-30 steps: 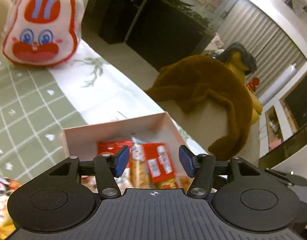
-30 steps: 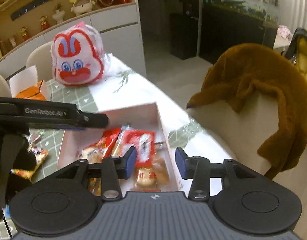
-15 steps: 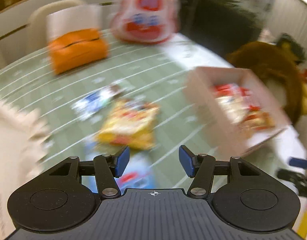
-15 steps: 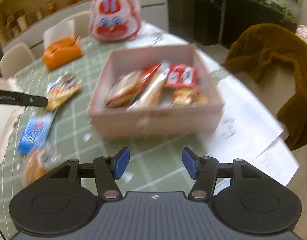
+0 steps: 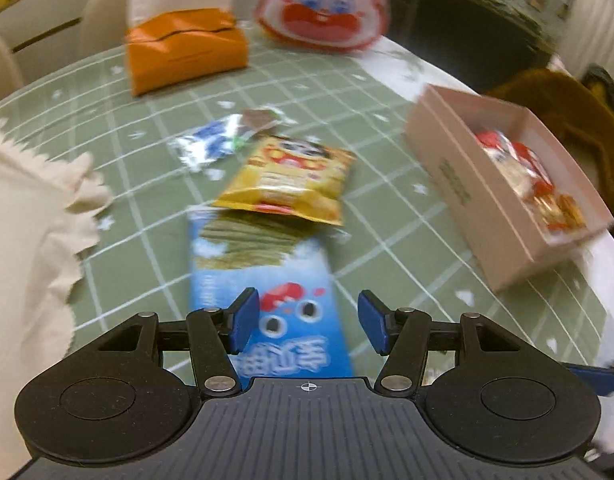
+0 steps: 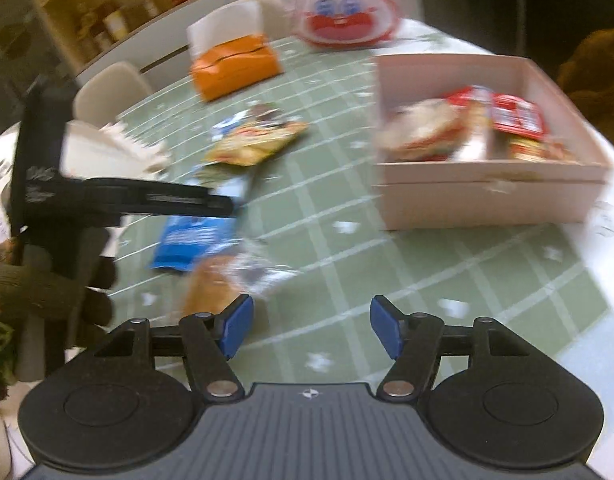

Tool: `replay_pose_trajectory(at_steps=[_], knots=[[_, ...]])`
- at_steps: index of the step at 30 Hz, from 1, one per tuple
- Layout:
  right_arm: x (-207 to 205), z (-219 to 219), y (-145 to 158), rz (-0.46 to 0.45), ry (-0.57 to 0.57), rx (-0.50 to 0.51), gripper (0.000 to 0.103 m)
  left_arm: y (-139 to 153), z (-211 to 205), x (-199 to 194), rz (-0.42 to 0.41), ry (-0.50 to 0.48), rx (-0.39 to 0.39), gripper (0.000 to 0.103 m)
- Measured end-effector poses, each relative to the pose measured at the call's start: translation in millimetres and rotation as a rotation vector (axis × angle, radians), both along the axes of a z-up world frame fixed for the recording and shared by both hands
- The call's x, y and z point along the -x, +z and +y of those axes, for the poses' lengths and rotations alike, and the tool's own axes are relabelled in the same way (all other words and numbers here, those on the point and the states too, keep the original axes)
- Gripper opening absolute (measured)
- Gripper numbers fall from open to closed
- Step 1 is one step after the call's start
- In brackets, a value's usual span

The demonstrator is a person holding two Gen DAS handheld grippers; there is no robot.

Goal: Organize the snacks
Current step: 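Grasp the yellow panda chip bag with the left tool while the right tool grasps the wrapped bread bun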

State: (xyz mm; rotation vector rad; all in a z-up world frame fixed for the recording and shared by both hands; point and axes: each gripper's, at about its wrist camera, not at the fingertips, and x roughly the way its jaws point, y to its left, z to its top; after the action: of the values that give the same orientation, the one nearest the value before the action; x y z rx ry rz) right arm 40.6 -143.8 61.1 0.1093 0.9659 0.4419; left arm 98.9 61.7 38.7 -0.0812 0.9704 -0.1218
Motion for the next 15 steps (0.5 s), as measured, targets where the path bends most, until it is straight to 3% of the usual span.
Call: replay_pose_trajectory(at_steps=[4, 8, 11, 12, 15], knots=[[-6.9, 43.7, -7.0, 0.003, 0.1, 0.019, 0.067, 4.3, 9.1, 2.7, 0.017, 0.015, 0.103, 0.045], [-14.5, 70.8, -14.8, -0.009, 0.116, 0.043, 0.072, 28.4, 29.9, -2.4, -0.1, 0.136, 0.147, 0.045], [-11.8, 69.8, -14.0, -0.036, 0.12, 0.073, 0.072, 42.1, 49.8, -24.7, -0.168, 0.226, 0.243, 0.045], [-10.3, 63.8, -14.5, -0.036, 0.121, 0.078, 0.072, 44.2, 54.1, -36.3, -0.176, 0.239, 0.247, 0.045], [-3.0, 35.4, -16.2, -0.047, 0.093, 0.104, 0.072, 40.2, 57.8, -82.1, -0.139, 0.206, 0.163, 0.045]])
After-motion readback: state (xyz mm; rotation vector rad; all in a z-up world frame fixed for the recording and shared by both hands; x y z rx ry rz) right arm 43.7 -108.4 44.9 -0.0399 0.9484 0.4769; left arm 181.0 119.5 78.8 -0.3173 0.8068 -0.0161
